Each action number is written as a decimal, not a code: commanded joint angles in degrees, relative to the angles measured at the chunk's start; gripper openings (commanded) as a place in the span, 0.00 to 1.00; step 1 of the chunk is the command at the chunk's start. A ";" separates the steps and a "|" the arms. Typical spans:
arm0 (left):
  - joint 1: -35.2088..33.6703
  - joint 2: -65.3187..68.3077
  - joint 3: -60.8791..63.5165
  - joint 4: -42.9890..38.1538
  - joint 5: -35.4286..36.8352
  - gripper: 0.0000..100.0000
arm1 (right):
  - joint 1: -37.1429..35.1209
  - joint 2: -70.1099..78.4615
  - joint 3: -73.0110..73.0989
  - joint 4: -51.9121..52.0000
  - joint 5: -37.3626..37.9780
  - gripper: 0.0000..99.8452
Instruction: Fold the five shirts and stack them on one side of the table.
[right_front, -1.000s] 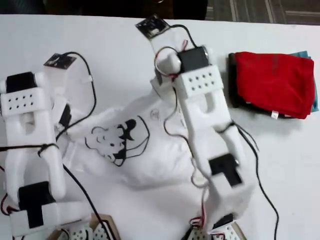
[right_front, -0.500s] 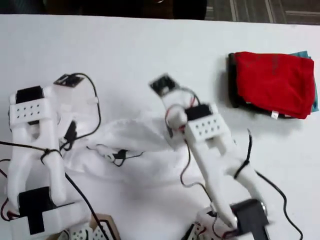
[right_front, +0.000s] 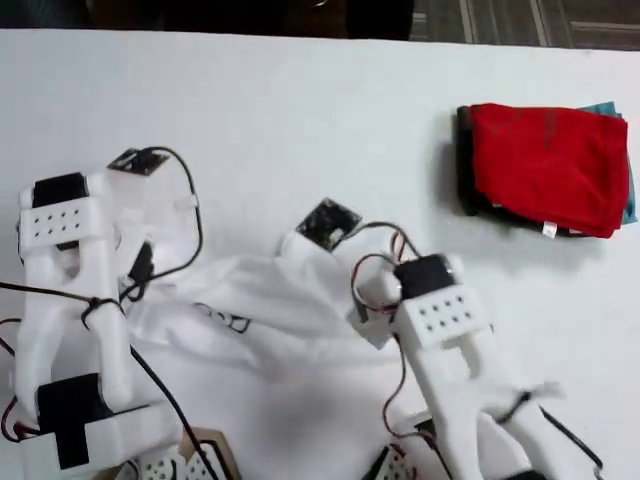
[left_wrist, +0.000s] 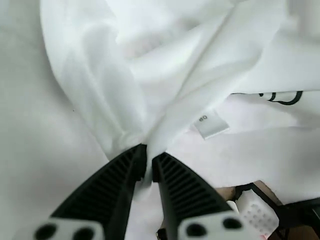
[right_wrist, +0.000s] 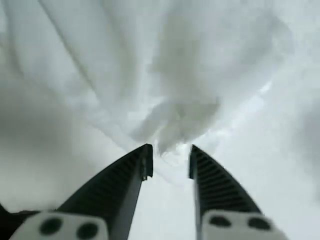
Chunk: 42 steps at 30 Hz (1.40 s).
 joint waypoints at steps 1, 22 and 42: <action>-0.44 -2.37 -0.48 -0.53 -0.44 0.03 | 0.66 -7.08 -9.41 3.82 0.44 0.24; -0.44 -2.37 0.04 -3.87 -0.35 0.03 | 4.00 44.35 -35.60 -5.49 -19.43 0.30; -0.44 -2.46 -0.04 -4.13 -0.35 0.03 | 5.93 57.27 -44.75 -5.14 -18.99 0.03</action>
